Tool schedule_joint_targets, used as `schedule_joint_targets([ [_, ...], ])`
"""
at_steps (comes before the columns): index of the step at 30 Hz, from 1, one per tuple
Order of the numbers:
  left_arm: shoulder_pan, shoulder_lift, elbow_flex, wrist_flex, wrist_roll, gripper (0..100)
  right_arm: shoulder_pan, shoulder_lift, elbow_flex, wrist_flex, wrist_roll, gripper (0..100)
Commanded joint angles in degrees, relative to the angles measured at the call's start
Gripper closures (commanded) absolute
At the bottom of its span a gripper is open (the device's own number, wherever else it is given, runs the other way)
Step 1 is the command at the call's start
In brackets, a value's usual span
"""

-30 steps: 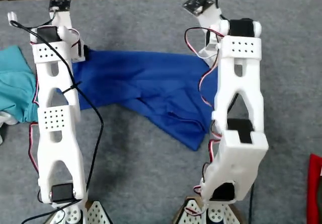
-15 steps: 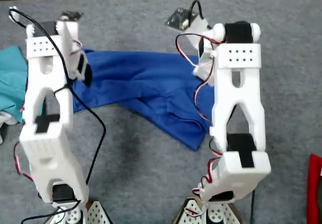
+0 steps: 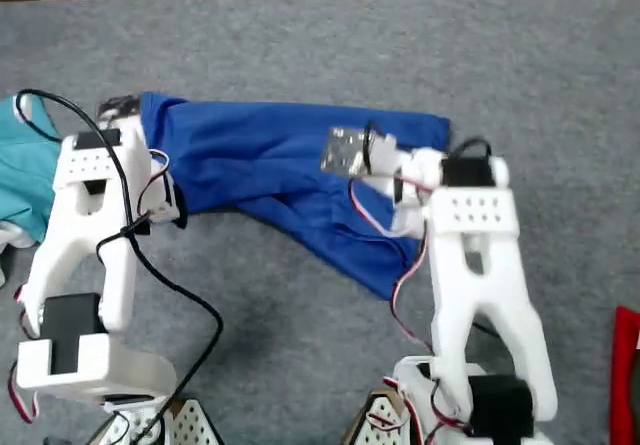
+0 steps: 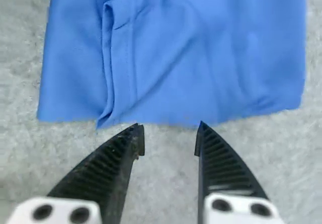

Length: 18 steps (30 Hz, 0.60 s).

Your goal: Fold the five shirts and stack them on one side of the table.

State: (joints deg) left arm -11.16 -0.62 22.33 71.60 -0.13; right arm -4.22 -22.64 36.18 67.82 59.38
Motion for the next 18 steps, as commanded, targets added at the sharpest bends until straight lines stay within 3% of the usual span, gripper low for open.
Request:
schedule_joint_targets([
  [1,-0.4,1.1,-1.1,-3.1,7.6,81,0.8,-2.6,5.6,-5.6,1.2,82.5],
  [7,-0.2,14.5,-13.4,0.0,12.0,81,0.8,2.0,5.7,-5.2,0.6,82.5],
  [14,-0.6,33.0,-30.8,6.1,11.4,81,0.8,12.5,0.9,-6.0,-3.3,82.7],
  [18,-0.7,40.7,-40.9,13.5,10.1,82,0.9,19.3,-2.9,-3.0,-3.3,82.7],
])
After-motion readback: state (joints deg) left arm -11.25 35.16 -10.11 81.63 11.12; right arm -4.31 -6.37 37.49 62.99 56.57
